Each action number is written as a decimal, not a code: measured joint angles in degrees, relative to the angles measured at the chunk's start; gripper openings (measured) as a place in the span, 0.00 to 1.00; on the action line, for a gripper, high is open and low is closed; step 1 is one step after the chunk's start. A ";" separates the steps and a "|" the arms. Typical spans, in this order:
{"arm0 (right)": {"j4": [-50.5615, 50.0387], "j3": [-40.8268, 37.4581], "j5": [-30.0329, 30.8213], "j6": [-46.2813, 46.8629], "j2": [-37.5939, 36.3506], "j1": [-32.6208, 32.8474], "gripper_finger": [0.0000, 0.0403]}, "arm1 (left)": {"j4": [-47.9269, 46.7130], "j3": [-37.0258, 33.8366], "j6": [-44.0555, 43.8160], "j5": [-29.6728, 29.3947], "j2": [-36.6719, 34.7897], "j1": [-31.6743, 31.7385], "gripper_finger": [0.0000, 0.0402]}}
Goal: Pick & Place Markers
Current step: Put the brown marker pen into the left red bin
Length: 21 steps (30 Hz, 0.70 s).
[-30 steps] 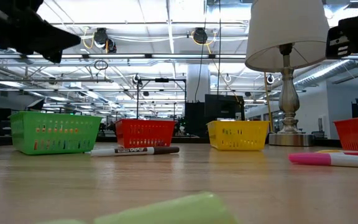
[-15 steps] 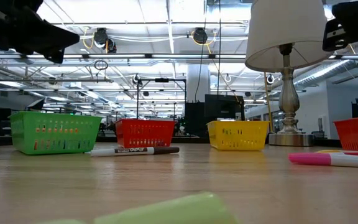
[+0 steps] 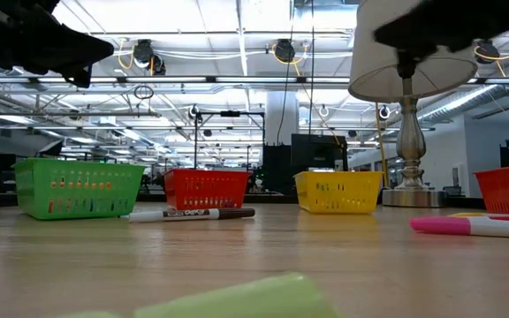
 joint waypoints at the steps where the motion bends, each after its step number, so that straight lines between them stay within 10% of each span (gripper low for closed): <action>1: -1.37 2.79 -3.14 0.34 3.53 -2.08 0.00 | 0.07 0.00 0.00 0.00 0.00 0.00 0.05; 9: -15.36 28.77 -24.72 -1.96 30.27 -14.20 0.00 | 0.90 0.00 -0.31 0.00 0.00 0.00 0.05; 21: -27.82 50.66 -30.84 -7.30 52.67 -16.24 0.12 | 0.86 0.00 -0.42 0.02 0.00 0.00 0.05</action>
